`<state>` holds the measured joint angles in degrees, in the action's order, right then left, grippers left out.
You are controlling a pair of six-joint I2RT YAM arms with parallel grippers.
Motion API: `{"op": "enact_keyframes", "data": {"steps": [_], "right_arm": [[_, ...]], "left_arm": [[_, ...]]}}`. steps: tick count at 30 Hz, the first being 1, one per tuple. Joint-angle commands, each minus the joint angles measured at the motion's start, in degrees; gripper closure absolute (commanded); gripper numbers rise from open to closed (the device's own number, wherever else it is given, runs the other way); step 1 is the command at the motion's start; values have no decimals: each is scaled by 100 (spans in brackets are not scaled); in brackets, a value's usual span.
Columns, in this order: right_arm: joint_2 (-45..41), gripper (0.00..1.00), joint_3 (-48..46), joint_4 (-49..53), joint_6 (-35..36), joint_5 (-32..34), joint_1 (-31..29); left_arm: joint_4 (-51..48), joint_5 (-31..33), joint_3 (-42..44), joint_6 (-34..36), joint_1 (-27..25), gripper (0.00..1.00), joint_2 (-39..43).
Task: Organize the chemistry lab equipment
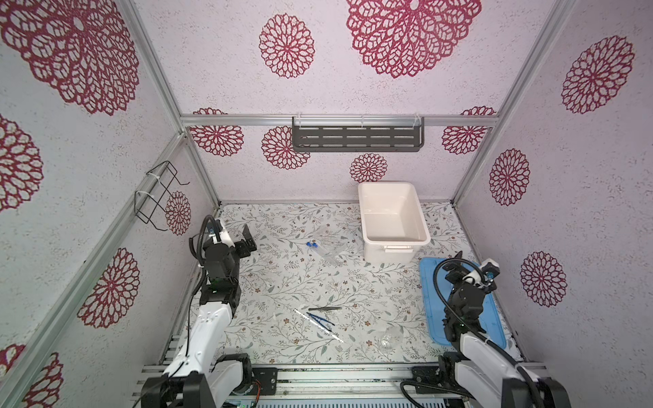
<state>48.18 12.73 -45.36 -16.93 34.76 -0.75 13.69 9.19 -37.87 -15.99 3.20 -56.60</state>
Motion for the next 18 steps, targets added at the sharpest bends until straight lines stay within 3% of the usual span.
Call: {"op": "enact_keyframes", "data": {"steps": [1, 4, 6, 9, 13, 15, 18], "right_arm": [[-232, 1, 901, 2826, -347, 28, 47], [55, 1, 1711, 3812, -277, -560, 49], [337, 1, 2293, 4257, -77, -1323, 53], [1038, 16, 3339, 4966, 158, -2304, 58], [2375, 18, 4795, 5861, 287, -3165, 67], [2998, 20, 5469, 6357, 452, -3375, 67], [3721, 21, 6219, 6825, 575, -3490, 75]], "left_arm": [[-1864, 108, -616, -1020, -1, 2, 369], [-3568, 893, -1492, -2315, 72, 3, 255], [-4019, 396, -1849, -2027, 187, 3, 88], [-4405, -611, -2131, -1605, 225, 3, -84], [-4806, -2077, -2177, -1298, 180, 3, -305], [-5043, -2374, -2134, -1212, 124, 3, -396], [-5412, -2266, -2090, -1074, -15, 3, -450]]}}
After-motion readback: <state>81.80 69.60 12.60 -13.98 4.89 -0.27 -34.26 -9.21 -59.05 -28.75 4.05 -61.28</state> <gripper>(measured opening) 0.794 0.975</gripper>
